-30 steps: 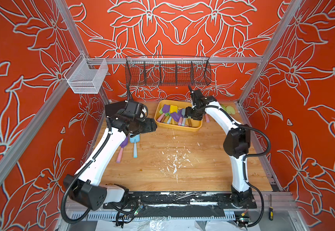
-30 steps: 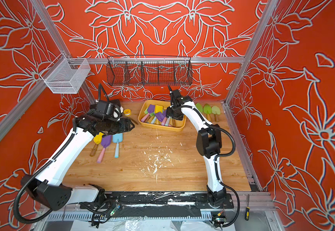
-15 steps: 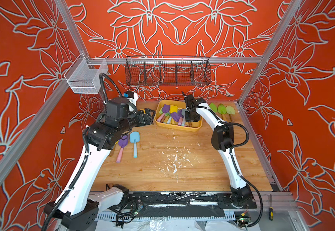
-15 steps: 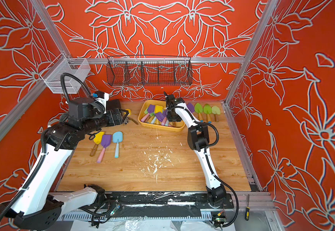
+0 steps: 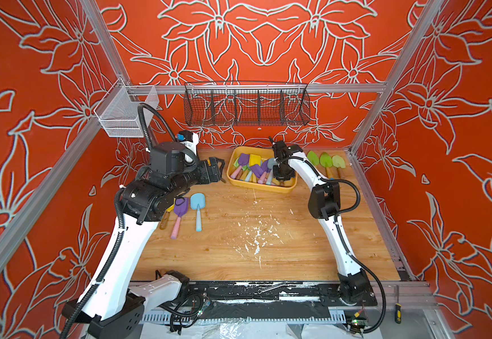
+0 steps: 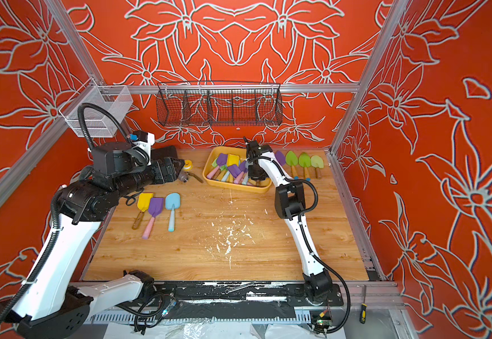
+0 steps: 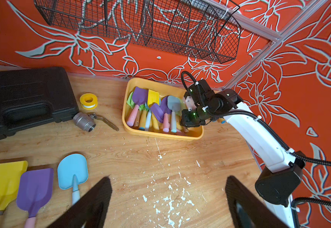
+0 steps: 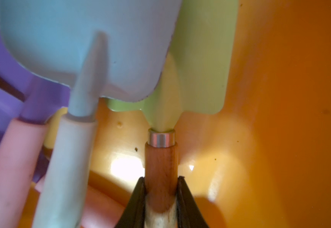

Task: Take the shovel out of the storage box
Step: Pick up the shovel from the storage box.

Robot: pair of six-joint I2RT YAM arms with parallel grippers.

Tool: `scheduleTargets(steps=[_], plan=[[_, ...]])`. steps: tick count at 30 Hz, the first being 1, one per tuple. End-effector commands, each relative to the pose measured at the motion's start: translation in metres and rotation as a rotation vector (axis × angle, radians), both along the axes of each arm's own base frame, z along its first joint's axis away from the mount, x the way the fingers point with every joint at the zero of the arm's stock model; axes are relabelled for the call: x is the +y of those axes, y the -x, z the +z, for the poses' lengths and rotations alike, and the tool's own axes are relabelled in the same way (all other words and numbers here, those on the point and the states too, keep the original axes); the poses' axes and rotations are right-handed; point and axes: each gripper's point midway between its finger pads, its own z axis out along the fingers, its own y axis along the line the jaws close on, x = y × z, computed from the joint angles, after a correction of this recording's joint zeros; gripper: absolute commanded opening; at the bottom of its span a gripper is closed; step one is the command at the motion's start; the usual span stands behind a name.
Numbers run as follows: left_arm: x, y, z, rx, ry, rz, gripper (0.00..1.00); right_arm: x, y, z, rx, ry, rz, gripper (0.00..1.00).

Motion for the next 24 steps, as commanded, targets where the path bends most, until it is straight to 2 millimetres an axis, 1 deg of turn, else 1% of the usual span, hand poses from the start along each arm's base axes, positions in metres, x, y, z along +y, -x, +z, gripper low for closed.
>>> scheduleTargets(steps=[1, 2, 6, 10, 13, 15, 19, 24], plan=[[0.007, 0.000, -0.002, -0.001, -0.045, 0.026, 0.90, -0.012, 0.001, 0.043, -0.056, 0.037, 0.030, 0.00], [0.007, -0.001, -0.003, -0.001, -0.050, 0.027, 0.90, -0.014, 0.004, 0.048, -0.050, 0.045, 0.039, 0.00], [0.006, -0.005, -0.007, -0.003, -0.057, 0.021, 0.90, -0.019, 0.024, 0.054, 0.022, 0.059, 0.079, 0.00], [0.003, -0.010, -0.012, 0.011, -0.054, 0.018, 0.90, -0.033, 0.045, 0.061, 0.088, 0.124, 0.098, 0.00], [0.000, -0.013, -0.016, 0.018, -0.050, 0.007, 0.91, -0.046, 0.052, 0.071, 0.097, 0.190, 0.105, 0.00], [-0.001, -0.014, -0.018, 0.022, -0.049, 0.004, 0.90, -0.050, 0.054, 0.078, 0.094, 0.211, 0.106, 0.00], [-0.002, -0.016, -0.019, 0.025, -0.049, 0.003, 0.90, -0.048, 0.057, 0.092, 0.077, 0.186, 0.107, 0.00], [-0.001, -0.016, -0.024, 0.031, -0.055, 0.009, 0.91, -0.040, 0.065, 0.104, 0.082, 0.114, 0.090, 0.00]])
